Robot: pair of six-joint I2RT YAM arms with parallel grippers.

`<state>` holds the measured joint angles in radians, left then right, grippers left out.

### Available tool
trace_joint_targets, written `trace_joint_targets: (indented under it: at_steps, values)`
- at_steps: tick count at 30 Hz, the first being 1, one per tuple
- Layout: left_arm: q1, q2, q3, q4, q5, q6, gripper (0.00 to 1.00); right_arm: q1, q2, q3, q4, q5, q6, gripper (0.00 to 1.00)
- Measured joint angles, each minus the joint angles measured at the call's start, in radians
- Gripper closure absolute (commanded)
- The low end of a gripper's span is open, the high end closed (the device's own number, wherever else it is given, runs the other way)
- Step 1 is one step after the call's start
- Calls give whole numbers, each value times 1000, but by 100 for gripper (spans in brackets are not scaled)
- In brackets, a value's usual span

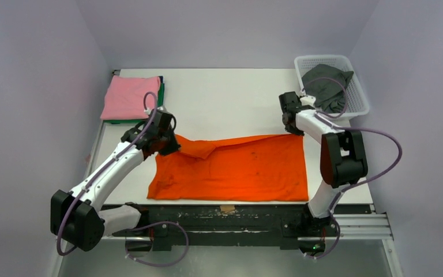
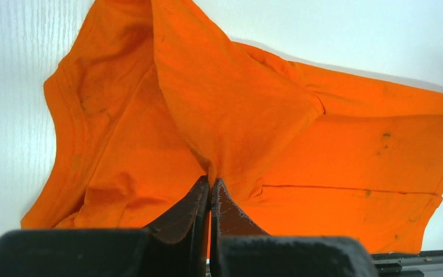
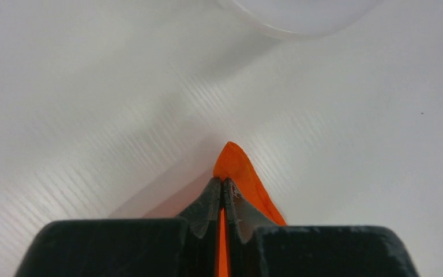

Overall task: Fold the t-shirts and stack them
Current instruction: Fold the other side of the tshirt into a rectangle

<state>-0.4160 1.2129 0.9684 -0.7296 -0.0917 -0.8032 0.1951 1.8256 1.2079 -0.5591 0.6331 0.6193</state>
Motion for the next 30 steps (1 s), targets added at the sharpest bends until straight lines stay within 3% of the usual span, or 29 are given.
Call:
trace_joint_targets:
  at_steps: [7,16,21,28,30]
  values:
    - [-11,-185,-111,-52,7,-51,100,38,-241,-153,52,-14,-18,100]
    - [-27,-453,-268,-177,16,-158,100,100,-357,-225,35,-2,-18,100]
    - [-44,-517,-336,-208,40,-204,100,119,-423,-254,20,25,-17,100]
    - [-61,-543,-435,-225,69,-238,91,128,-505,-325,-16,48,11,100]
    - [-64,-549,-456,-231,80,-238,83,132,-520,-367,-17,52,44,90]
